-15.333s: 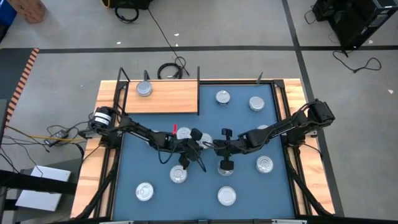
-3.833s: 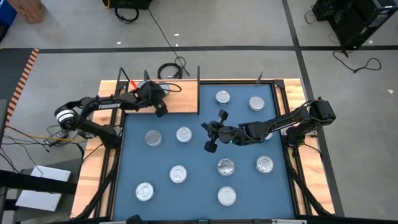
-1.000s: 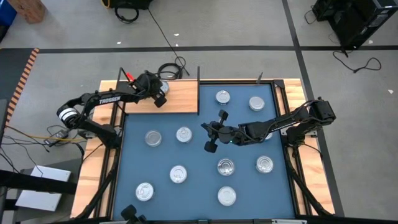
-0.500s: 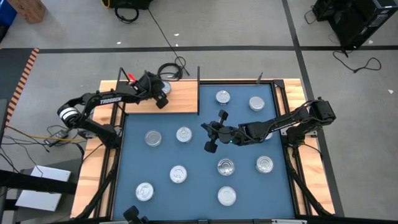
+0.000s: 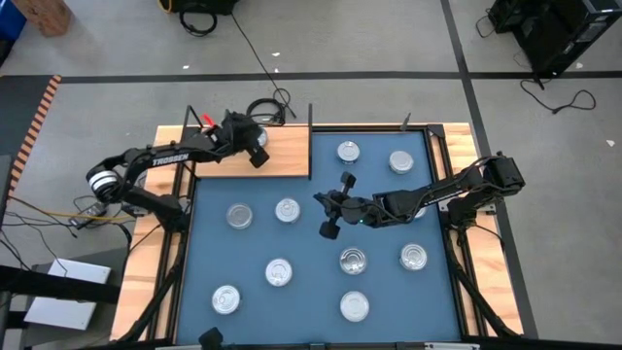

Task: Stack canned seafood by type on shelf
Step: Put the blue tuna can on the shelf

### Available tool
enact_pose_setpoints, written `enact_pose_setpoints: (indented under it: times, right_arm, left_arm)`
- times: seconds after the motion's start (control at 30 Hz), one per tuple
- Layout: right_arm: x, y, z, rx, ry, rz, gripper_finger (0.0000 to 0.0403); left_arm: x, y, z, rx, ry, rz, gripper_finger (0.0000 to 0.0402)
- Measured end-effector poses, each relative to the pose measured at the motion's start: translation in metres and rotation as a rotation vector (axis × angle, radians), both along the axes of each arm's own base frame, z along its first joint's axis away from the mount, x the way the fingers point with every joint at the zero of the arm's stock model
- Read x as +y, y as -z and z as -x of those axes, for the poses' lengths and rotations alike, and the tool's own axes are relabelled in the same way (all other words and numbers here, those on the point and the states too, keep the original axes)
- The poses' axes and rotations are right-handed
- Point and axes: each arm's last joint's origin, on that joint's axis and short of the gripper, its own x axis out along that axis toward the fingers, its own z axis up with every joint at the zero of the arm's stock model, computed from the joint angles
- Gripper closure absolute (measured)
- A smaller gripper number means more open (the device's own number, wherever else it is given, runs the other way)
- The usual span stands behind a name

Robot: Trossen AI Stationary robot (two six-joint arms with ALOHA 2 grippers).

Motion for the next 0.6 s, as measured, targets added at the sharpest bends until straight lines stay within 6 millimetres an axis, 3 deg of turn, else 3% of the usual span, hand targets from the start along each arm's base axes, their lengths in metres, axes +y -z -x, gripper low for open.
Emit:
enact_pose_setpoints:
  times: [0.33, 0.6]
  right_arm:
    - [0.004, 0.002, 0.0, 0.031, -0.102, -0.006, 0.0402]
    - [0.008, 0.025, 0.011, 0.055, -0.143, -0.079, 0.0402]
  left_arm:
    - [-0.052, -0.007, 0.001, -0.256, 0.251, -0.049, 0.0401]
    - [-0.098, -0.014, -0.001, -0.329, 0.436, -0.073, 0.0401]
